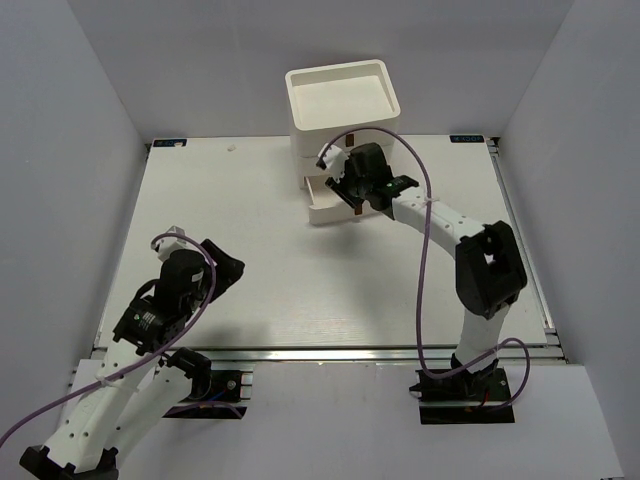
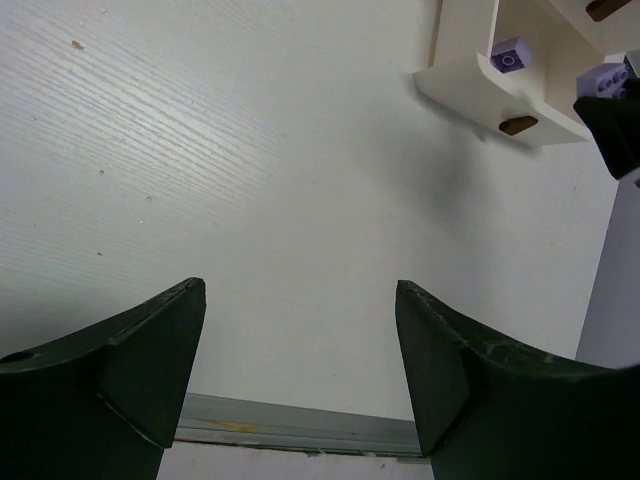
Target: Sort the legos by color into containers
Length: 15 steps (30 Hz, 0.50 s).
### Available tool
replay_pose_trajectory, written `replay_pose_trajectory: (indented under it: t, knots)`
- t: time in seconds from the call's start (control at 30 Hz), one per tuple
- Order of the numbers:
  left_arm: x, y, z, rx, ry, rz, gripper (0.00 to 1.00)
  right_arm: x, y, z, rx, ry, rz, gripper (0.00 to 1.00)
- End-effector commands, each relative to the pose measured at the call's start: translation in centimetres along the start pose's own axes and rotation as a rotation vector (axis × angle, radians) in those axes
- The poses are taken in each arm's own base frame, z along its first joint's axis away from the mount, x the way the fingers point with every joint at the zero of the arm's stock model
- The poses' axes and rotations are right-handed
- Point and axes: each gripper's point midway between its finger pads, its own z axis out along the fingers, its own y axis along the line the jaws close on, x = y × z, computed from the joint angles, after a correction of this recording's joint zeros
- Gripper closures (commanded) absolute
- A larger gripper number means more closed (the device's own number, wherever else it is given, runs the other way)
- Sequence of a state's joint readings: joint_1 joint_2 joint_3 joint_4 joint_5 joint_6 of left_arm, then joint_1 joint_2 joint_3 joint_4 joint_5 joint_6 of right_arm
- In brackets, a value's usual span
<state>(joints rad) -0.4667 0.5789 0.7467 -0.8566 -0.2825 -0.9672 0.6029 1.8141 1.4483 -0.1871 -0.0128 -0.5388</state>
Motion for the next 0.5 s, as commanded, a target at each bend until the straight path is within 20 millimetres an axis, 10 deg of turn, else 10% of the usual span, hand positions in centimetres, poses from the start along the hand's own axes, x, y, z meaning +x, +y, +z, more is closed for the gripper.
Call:
replay_pose_trajectory:
  t: [0.0,0.07,0.2,0.47]
  knots:
    - [-0.2,-1.0,0.2,0.044,-0.004,-0.002,0.14,-0.5,-4.0,1.3,0.115,0.000,0.064,1.00]
    - [0.0,-1.0,0.2,0.044,0.004,-0.002,0.14,0.3,-4.6,2.4,0.114,0.023,0.084,0.93]
    - [0.0,-1.0,0.2,0.044,0.007,-0.005,0.14,-0.1,-5.6,3.6,0.092,0.028,0.112,0.48]
    - [0.0,-1.3,0.3,0.062,0.004,-0.006,0.14,-0.6,-4.0,1.1,-0.062,-0.040,0.130,0.43]
